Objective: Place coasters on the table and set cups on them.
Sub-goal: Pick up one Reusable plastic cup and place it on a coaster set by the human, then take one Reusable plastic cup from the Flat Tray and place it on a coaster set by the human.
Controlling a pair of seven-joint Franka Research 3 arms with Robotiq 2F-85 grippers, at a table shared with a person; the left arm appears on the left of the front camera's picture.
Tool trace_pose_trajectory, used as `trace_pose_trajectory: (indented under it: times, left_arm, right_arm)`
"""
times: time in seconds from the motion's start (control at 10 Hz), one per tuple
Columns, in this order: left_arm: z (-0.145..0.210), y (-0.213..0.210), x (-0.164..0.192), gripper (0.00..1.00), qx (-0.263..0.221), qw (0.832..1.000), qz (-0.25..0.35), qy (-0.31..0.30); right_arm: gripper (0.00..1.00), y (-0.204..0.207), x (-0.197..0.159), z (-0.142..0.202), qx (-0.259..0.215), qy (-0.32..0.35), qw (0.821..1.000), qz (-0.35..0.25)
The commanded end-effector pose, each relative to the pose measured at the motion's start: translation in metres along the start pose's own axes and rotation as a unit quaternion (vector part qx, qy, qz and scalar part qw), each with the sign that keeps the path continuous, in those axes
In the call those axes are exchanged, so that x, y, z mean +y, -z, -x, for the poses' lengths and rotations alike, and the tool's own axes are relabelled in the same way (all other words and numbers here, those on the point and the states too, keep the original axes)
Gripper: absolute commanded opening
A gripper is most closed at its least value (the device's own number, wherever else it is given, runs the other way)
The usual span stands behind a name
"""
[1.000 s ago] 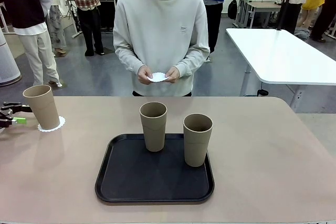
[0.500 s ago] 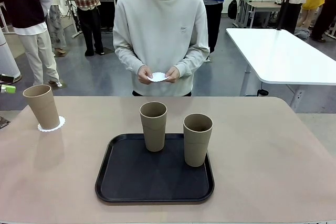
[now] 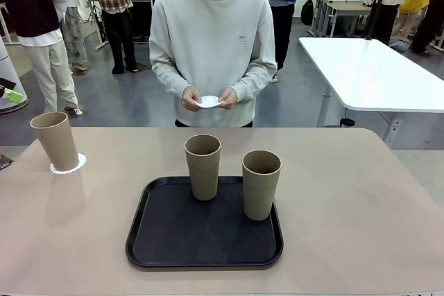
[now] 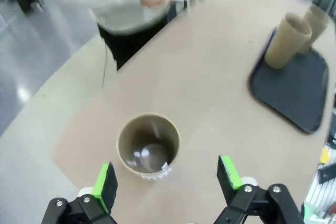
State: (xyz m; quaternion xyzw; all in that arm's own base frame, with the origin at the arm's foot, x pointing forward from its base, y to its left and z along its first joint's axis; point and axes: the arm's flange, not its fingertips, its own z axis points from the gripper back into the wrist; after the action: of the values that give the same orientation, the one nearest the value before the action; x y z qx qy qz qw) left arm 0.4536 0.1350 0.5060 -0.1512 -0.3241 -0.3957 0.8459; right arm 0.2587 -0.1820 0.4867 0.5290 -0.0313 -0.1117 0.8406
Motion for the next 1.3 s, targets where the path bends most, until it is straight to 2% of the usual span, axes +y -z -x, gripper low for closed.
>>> trace_pose_trajectory:
  times: [0.0,0.1,0.3,0.5,0.6,1.2]
  left_arm:
    - [-0.007,0.004,-0.035,1.0,0.127,0.992,0.003,0.0]
    - [-0.006,0.007,-0.049,1.0,0.176,0.984,-0.003,0.015]
    - [-0.005,0.013,-0.072,1.0,0.237,0.97,-0.02,0.041]
    - [-0.005,0.007,-0.086,1.0,0.239,0.969,-0.036,0.045]
    - [-0.003,0.016,-0.067,1.0,0.234,0.971,-0.021,0.041]
    - [-0.003,0.016,-0.067,1.0,0.234,0.971,-0.021,0.041]
  right_arm:
    - [1.0,-0.001,0.0,-0.001,-0.004,-0.009,1.0,-0.009]
    - [1.0,-0.001,0.0,-0.001,-0.004,-0.009,1.0,-0.009]
    - [1.0,-0.001,0.0,-0.001,-0.004,-0.009,1.0,-0.009]
    - [1.0,-0.001,0.0,-0.001,-0.004,-0.009,1.0,-0.009]
    - [1.0,-0.001,0.0,-0.001,-0.004,-0.009,1.0,-0.009]
    - [1.0,-0.001,0.0,-0.001,-0.004,-0.009,1.0,-0.009]
